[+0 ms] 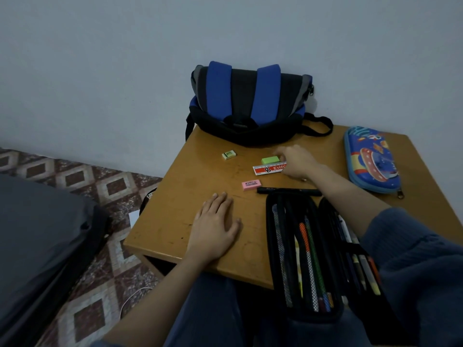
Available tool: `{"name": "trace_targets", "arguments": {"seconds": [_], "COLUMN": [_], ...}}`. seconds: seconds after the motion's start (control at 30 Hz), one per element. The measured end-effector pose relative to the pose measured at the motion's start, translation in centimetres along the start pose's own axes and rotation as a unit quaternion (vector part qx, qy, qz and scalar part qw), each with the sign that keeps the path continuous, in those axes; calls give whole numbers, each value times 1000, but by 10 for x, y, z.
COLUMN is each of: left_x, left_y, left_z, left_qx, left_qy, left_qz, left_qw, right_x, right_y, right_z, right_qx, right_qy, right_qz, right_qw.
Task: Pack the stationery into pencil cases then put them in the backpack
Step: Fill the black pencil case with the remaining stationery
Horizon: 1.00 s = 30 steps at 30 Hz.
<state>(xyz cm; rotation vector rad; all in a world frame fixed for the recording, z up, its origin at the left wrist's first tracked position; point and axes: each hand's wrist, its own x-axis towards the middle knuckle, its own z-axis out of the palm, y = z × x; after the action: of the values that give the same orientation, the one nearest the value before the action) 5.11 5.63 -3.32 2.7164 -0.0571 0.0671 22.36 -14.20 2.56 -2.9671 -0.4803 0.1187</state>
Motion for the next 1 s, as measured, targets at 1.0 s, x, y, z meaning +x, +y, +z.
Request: {"name": "trace_targets", "arguments": {"seconds": [1.0], "left_x": [-13], "left_y": [12], "left_z": [-8], "left_qx": [29], "left_qy": [53], "left_qz": [64], "left_qw": [996], "right_x": [-112], "right_y": [-4], "right_z": [-49], "right_qx": [491], "right_qy": [123], "right_qz": [105], "right_qw": [856]}}
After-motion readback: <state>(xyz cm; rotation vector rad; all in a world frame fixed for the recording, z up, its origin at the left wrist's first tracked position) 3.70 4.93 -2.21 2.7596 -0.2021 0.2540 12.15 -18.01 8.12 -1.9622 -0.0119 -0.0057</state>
